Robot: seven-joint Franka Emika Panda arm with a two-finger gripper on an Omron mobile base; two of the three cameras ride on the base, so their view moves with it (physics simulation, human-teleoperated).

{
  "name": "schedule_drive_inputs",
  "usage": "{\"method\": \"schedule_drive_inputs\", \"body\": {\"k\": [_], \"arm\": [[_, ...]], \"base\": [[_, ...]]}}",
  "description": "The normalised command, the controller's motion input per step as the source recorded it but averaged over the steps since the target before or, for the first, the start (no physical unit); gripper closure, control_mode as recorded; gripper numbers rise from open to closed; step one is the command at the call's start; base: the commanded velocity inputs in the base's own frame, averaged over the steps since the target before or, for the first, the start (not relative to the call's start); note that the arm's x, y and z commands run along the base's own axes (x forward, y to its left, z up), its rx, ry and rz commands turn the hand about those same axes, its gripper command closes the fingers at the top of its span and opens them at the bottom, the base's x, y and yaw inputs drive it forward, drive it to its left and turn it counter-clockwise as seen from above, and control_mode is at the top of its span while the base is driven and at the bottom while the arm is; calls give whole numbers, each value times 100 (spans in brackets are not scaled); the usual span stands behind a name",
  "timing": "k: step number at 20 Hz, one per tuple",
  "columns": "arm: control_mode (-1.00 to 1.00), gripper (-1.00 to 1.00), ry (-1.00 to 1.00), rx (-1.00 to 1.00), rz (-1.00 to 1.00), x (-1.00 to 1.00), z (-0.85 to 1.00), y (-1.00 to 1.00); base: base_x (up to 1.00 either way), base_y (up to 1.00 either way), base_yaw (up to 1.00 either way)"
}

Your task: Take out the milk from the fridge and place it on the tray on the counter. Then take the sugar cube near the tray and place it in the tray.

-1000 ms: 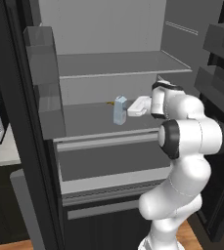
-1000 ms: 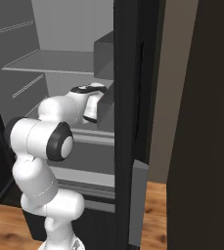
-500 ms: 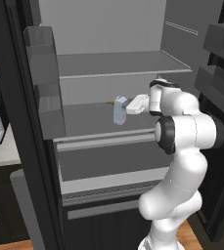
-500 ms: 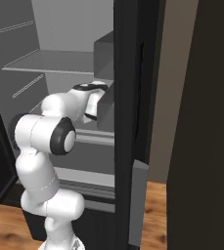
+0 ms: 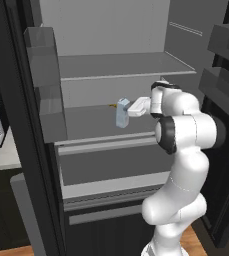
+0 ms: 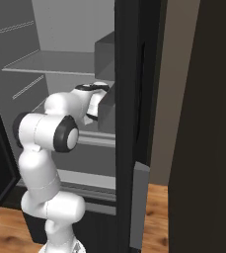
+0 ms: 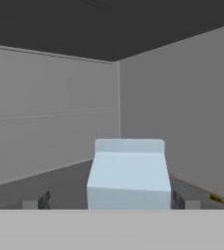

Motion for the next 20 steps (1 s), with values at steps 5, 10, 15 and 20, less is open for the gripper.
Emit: {"method": "schedule_drive_inputs", "body": {"k": [5, 10, 15, 20], "arm": [[-100, -100, 0, 0, 0, 12, -8, 2], [-100, -100, 0, 0, 0, 15, -9, 2], [-100, -100, 0, 0, 0, 19, -7, 2], [-100, -100, 0, 0, 0, 21, -10, 7]], "base": [[0, 0, 0], [0, 0, 0], [0, 0, 0], [0, 0, 0]]}}
